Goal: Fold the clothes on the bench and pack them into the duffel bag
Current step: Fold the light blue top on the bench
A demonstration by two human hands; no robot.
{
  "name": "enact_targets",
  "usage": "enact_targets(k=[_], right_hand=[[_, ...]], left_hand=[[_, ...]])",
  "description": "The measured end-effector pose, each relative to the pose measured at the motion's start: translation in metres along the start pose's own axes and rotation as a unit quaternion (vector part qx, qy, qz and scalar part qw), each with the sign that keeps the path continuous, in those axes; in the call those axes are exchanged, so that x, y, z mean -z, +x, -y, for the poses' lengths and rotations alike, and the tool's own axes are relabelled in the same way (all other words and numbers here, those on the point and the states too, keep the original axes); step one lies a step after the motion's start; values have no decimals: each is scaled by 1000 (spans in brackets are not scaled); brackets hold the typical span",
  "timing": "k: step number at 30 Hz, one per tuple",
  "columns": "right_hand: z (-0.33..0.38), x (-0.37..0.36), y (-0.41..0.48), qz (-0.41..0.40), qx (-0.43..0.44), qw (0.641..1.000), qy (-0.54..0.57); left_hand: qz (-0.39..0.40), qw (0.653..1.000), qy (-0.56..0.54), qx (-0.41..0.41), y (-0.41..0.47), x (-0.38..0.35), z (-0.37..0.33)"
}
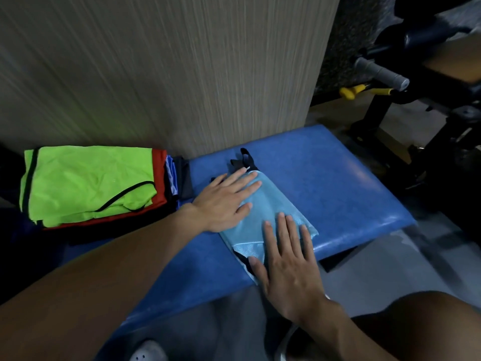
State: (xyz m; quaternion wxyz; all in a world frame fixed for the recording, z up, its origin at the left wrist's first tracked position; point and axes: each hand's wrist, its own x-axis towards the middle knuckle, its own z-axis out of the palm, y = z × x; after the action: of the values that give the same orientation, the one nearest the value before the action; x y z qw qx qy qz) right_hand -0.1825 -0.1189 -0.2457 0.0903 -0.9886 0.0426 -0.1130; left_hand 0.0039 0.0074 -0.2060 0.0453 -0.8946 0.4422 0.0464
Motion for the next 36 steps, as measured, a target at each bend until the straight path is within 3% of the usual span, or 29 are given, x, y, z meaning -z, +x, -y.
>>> enact_targets(k=[2, 5, 9, 13, 15, 17, 20, 24, 29, 31, 33, 36], right_hand=[[-5, 10, -2, -47, -7, 998, 29], [-18, 27, 6, -146, -91, 977, 123], [-36, 23, 20, -88, -190, 967, 144], [-46, 28, 34, -55, -258, 952, 157], [-47, 29, 38, -50, -276, 946, 160], [-47, 29, 42, -49, -291, 943, 152], [-47, 31, 46, -45, -299, 942, 145], [-48, 28, 43, -62, -296, 941, 154], [-55, 40, 31, -38, -362, 913, 182], [-57, 41, 28, -8, -361, 918, 166], [-57, 41, 29, -38, -332, 932, 142], [-51, 39, 34, -94, -168, 980, 58]], left_hand=[[-4, 1000, -13, 27, 2, -1, -2], [9, 993, -54, 105, 2, 1, -10], [27, 982, -67, 175, -9, 7, -31], [-66, 986, 64, 140, -8, 23, -28], [-90, 990, 69, 89, -3, 25, -20], [-55, 997, 41, 45, 2, 19, -17], [-5, 999, 18, 42, 4, 6, -16], [-22, 998, 8, 55, 1, -4, -13], [-23, 998, 10, 63, -1, -7, -13], [-19, 998, 5, 65, -2, -7, -16], [-28, 998, 6, 64, -5, -6, -19], [-49, 997, 13, 58, -13, -2, -20]])
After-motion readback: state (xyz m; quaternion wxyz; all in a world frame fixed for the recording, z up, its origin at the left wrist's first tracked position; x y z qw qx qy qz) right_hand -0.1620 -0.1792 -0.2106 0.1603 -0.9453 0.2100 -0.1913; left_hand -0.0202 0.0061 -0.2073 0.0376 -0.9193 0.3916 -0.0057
